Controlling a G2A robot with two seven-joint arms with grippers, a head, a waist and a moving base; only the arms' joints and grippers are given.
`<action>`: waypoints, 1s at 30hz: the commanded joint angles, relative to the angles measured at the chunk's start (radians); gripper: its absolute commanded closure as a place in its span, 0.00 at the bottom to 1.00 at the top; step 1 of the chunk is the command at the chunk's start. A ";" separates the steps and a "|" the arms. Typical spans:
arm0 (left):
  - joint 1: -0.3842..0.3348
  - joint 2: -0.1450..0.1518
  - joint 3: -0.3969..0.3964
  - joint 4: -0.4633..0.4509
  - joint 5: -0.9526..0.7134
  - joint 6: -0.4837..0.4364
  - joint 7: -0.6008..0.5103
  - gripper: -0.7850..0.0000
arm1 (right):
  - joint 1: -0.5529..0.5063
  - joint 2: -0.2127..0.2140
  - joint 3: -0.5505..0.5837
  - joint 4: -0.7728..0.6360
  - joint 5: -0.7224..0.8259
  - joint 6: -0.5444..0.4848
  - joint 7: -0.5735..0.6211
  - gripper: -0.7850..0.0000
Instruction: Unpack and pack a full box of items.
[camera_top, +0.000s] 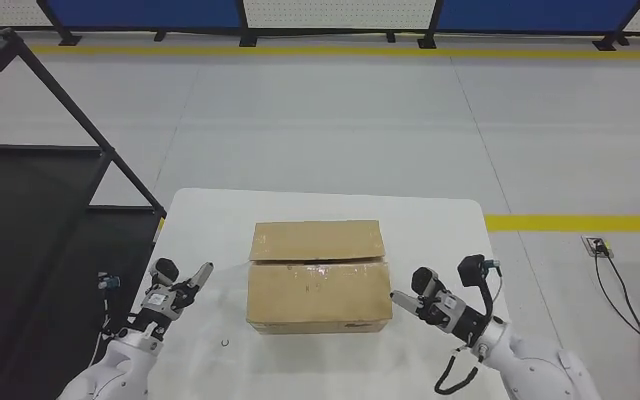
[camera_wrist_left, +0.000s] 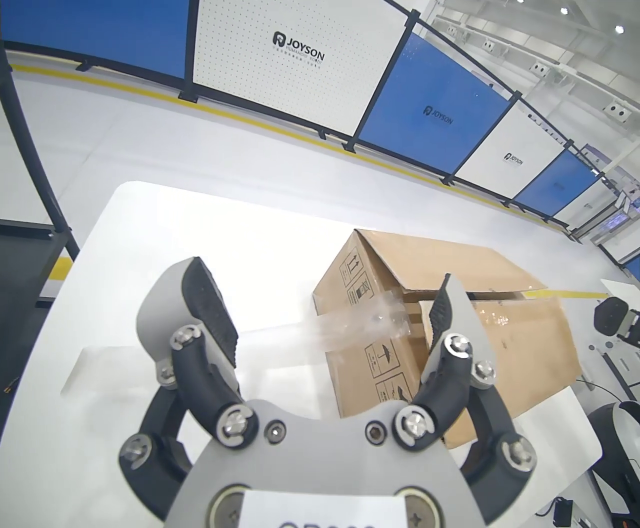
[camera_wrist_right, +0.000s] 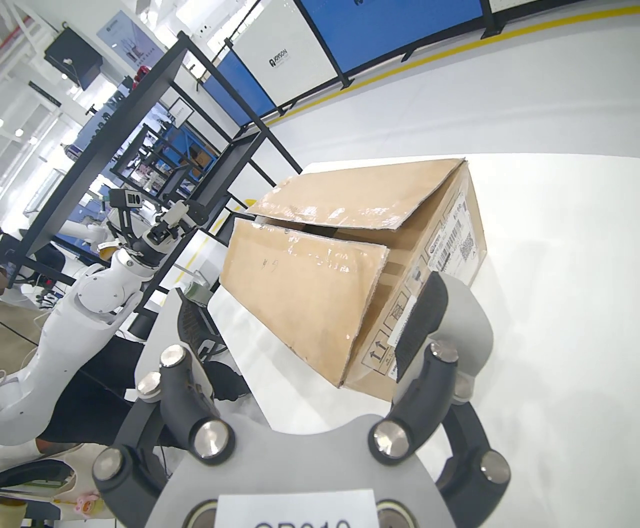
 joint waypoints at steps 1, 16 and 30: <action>-0.026 0.000 0.010 0.010 0.001 0.003 -0.017 0.00 | 0.059 -0.001 -0.022 0.055 0.065 0.002 0.051 0.00; -0.071 -0.001 0.015 0.046 -0.075 0.005 -0.041 0.00 | 0.336 -0.006 -0.139 0.368 0.352 -0.084 0.311 0.00; -0.078 -0.003 0.045 0.048 -0.077 -0.005 -0.048 0.00 | 0.319 0.023 -0.116 0.340 0.527 -0.246 0.506 0.00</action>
